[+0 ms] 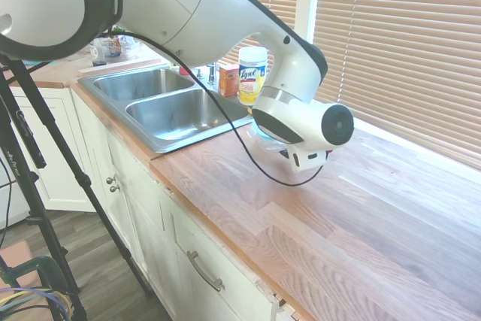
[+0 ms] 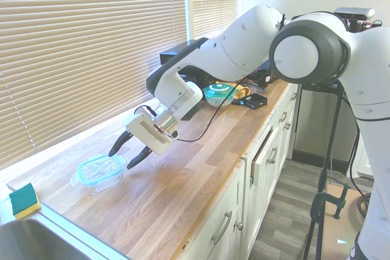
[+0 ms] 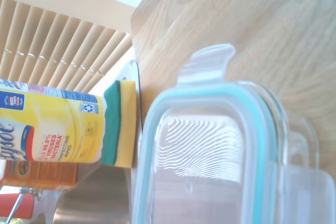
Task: Uncover the lid of the food container
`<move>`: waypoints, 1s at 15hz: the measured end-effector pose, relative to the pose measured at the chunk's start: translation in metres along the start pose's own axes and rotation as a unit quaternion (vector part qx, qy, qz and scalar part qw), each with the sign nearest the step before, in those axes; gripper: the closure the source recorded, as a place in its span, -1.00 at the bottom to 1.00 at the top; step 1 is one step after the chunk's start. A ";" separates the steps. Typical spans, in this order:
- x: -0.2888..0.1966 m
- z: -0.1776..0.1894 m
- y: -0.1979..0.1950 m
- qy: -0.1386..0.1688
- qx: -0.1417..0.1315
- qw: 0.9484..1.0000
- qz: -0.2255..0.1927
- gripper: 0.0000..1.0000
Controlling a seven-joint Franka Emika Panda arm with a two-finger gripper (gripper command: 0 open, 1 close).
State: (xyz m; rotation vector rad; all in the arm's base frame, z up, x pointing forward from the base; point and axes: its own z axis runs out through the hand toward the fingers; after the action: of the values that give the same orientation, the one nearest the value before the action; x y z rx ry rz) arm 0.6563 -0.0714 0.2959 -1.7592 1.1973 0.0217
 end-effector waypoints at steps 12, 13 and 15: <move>0.009 0.006 -0.009 0.008 0.002 1.000 0.007 1.00; 0.009 0.006 -0.009 0.008 0.002 1.000 0.007 1.00; 0.009 0.006 -0.009 0.009 0.002 1.000 0.008 1.00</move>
State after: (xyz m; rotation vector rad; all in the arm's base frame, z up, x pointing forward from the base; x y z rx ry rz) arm 0.6701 -0.0734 0.2942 -1.7503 1.2225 0.0137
